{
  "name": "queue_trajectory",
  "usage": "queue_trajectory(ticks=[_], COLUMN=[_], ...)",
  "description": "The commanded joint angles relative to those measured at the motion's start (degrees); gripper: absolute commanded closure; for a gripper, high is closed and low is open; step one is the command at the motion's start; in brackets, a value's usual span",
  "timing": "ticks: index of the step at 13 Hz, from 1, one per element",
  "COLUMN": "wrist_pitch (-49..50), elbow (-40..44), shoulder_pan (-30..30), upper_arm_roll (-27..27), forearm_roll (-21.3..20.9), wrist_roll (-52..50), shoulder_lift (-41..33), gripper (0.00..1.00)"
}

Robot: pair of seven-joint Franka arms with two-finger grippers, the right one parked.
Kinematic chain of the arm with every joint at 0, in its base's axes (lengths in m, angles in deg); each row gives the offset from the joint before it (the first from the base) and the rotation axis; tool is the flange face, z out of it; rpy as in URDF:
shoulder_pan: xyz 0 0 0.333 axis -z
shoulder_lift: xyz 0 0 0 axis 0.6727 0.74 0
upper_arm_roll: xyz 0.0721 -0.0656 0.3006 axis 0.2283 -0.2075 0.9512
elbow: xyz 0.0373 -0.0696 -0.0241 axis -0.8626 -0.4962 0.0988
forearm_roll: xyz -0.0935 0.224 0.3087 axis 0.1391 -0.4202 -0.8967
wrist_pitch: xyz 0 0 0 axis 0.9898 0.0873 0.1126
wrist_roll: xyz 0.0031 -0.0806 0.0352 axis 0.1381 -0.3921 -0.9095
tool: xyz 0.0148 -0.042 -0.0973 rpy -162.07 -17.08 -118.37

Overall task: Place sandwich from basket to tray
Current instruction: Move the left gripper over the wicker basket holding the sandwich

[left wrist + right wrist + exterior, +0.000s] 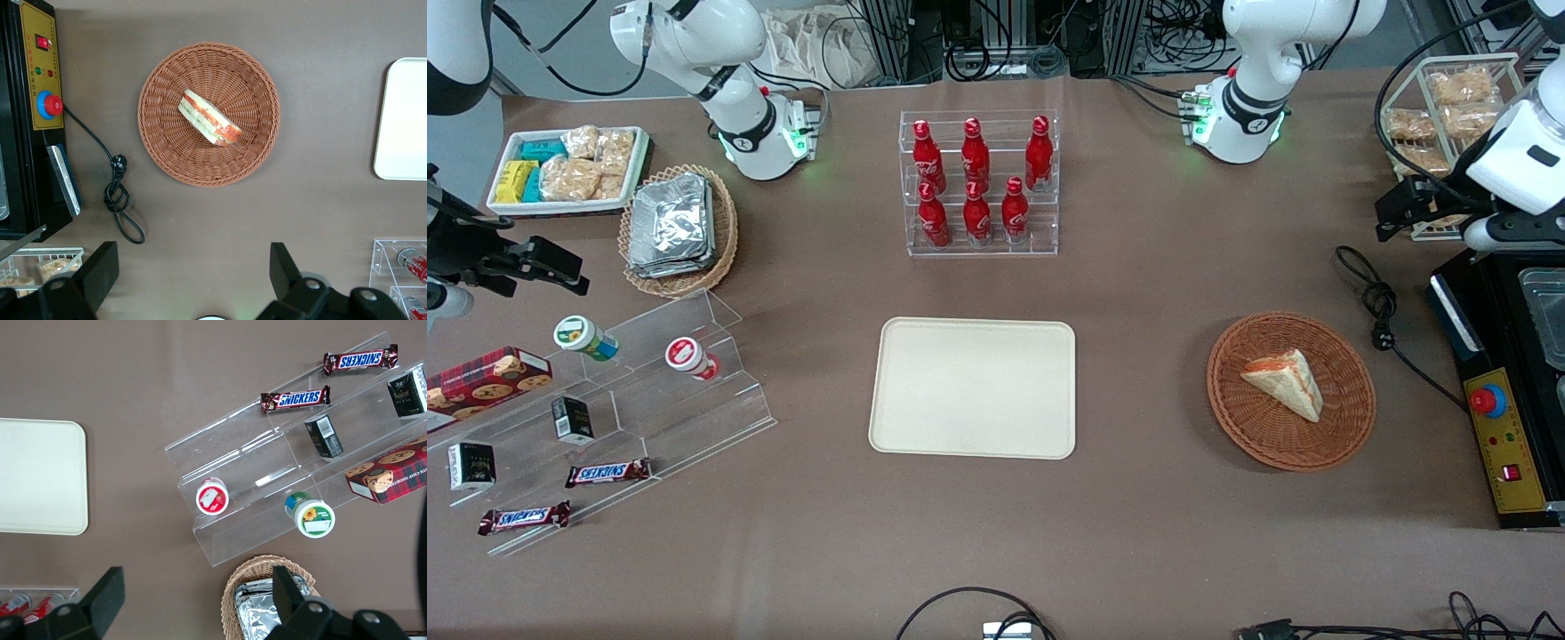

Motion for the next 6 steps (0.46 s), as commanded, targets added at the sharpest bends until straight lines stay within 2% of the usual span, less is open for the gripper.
queue_trajectory(ticks=[1,6], wrist_pitch=[0.6,0.5], elbow=[0.0,-0.3], shoulder_pan=[0.7,0.2], upper_arm_roll=[0.6,0.9], forearm_roll=[0.7,2.5], wrist_roll=[0.8,0.9], shoulder_lift=[0.1,1.3], gripper=[0.0,0.0])
